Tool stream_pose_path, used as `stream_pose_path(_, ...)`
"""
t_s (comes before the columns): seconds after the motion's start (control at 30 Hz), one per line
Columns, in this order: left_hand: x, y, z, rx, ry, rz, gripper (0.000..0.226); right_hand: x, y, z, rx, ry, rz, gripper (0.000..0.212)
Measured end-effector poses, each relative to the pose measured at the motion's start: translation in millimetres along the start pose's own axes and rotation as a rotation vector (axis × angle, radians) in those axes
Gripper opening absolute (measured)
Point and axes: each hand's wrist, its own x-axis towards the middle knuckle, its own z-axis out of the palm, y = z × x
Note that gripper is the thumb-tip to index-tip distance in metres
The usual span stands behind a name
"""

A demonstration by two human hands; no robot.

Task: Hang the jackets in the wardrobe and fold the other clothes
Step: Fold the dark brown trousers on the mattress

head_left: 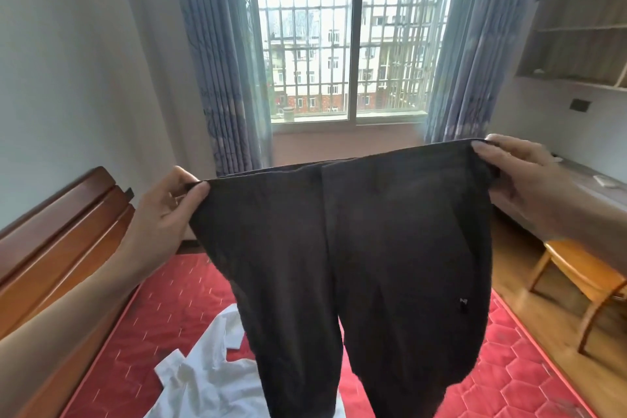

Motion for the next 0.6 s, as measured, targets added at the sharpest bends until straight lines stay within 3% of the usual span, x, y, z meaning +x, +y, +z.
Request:
stream_pose_path(0.17, 11.6, 3.6, 26.1, -0.160, 0.041, -0.154, 0.022, 18.6, 9.0, 8.8, -0.459, 0.177, -0.035, 0.028)
stream_pose_path(0.27, 3.6, -7.4, 43.8, -0.189, 0.002, -0.235, 0.024, 23.5, 27.0, 11.0, -0.508, 0.174, 0.054, 0.009)
stream_pose_path(0.43, -9.2, -7.6, 62.1, -0.184, 0.044, -0.271, 0.033, 18.1, 34.2, 8.4, -0.513, 0.149, 0.164, 0.017)
stream_pose_path(0.6, -18.5, 23.4, 86.4, -0.238, 0.108, -0.253, 0.033, 5.5, 22.7, 33.3, -0.505, 0.200, 0.134, 0.021)
